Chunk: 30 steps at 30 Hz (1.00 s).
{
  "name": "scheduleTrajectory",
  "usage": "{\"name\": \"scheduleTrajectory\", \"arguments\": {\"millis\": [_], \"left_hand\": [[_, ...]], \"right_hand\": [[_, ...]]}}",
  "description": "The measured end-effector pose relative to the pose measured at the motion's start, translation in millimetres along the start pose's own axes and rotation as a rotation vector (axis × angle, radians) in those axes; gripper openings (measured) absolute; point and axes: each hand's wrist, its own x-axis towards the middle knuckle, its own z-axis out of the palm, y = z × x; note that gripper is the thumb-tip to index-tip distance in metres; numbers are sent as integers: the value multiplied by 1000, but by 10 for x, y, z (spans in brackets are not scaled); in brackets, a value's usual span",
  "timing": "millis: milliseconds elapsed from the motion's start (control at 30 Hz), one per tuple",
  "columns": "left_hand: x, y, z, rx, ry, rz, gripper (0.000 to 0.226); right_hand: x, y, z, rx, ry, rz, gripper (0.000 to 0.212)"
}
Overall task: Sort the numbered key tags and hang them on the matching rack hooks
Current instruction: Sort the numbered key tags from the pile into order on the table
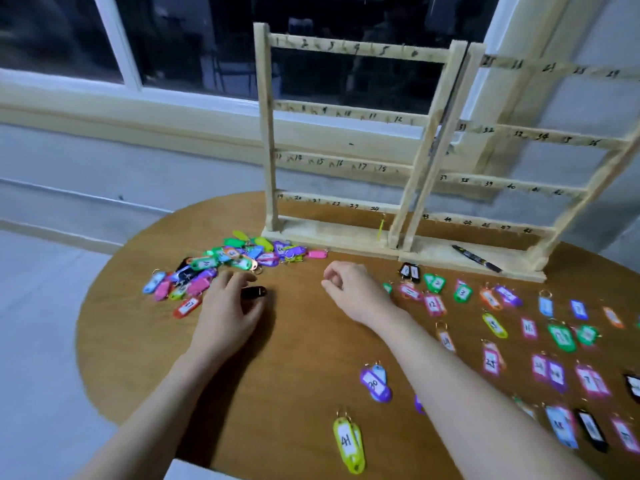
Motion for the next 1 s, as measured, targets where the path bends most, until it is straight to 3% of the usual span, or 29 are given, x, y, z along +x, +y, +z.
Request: {"name": "scheduleTrajectory", "arguments": {"millis": [133, 233, 500, 767, 867, 933, 1000], "left_hand": [[88, -34, 65, 148, 32, -17, 36], [80, -97, 105, 178, 57, -51, 25], [154, -131, 95, 60, 70, -87, 11], [90, 24, -21, -227, 141, -107, 25], [205, 144, 80, -345, 142, -98, 19], [338, 163, 214, -335, 97, -63, 4], [474, 154, 336, -297, 44, 6, 16]], "right_hand": [[297, -45, 268, -299, 57, -133, 32], [507, -46, 348, -386, 143, -135, 35], [710, 49, 534, -290, 368, -61, 19], [693, 90, 582, -136, 367, -84, 20], [681, 94, 574, -70, 395, -83, 20], [677, 77, 553, -16, 343, -47, 22], [680, 58, 523, 12, 270, 3, 24]]}}
